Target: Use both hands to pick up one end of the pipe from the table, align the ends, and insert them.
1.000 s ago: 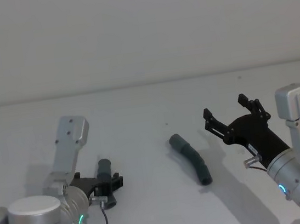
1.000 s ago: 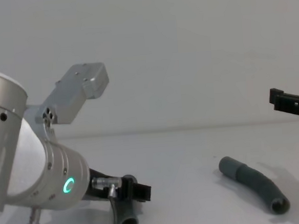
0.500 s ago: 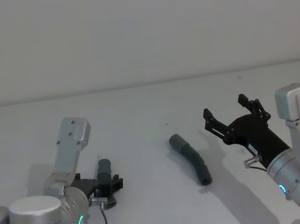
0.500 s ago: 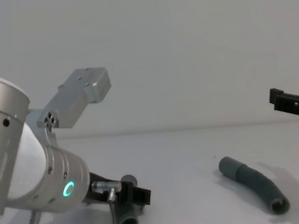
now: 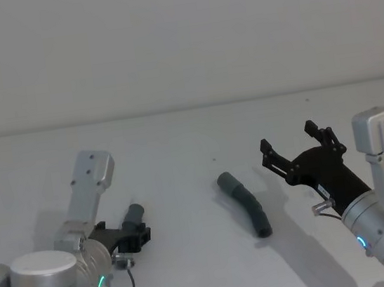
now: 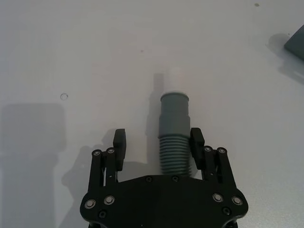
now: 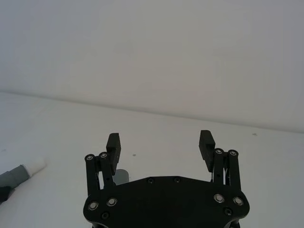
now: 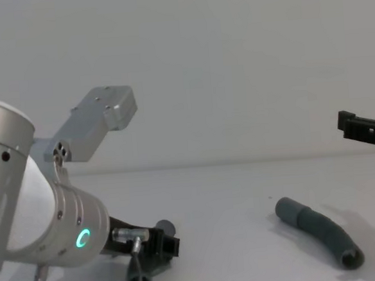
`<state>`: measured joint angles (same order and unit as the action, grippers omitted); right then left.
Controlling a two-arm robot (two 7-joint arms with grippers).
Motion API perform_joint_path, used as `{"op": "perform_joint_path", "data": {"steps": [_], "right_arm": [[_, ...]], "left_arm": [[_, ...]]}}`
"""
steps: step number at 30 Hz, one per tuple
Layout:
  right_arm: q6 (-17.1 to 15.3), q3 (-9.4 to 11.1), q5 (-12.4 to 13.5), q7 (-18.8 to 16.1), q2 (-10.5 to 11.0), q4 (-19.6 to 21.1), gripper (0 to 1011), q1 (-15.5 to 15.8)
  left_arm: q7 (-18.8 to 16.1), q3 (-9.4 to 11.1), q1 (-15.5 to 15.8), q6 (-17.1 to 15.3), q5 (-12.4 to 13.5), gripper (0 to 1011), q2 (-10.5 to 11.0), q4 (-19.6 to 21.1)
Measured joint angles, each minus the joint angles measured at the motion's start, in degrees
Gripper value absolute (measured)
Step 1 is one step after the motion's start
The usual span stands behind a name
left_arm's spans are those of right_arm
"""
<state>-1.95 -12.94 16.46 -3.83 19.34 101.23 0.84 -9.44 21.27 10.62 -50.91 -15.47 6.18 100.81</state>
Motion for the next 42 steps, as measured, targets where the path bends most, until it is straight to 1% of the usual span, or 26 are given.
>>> {"op": "perform_joint_path", "data": {"steps": [2,6,18,42], "right_arm": [[0.0,0.0,0.0,0.0,0.0,0.0,1004,0.0],[0.0,0.0,0.0,0.0,0.0,0.0,1004,0.0],[0.0,0.0,0.0,0.0,0.0,0.0,1004,0.0],[0.0,0.0,0.0,0.0,0.0,0.0,1004,0.0]], "left_arm": [[0.1,0.0,0.0,0.0,0.0,766,0.0,0.0],[0.1,0.1,0.0,0.1,0.0,735,0.0,-0.1],[0.2,0.1,0.1,0.1,0.0,667,0.1,-0.1],[0.3,0.2,0.0,0.1,0.0,499,0.1,-0.1]]}}
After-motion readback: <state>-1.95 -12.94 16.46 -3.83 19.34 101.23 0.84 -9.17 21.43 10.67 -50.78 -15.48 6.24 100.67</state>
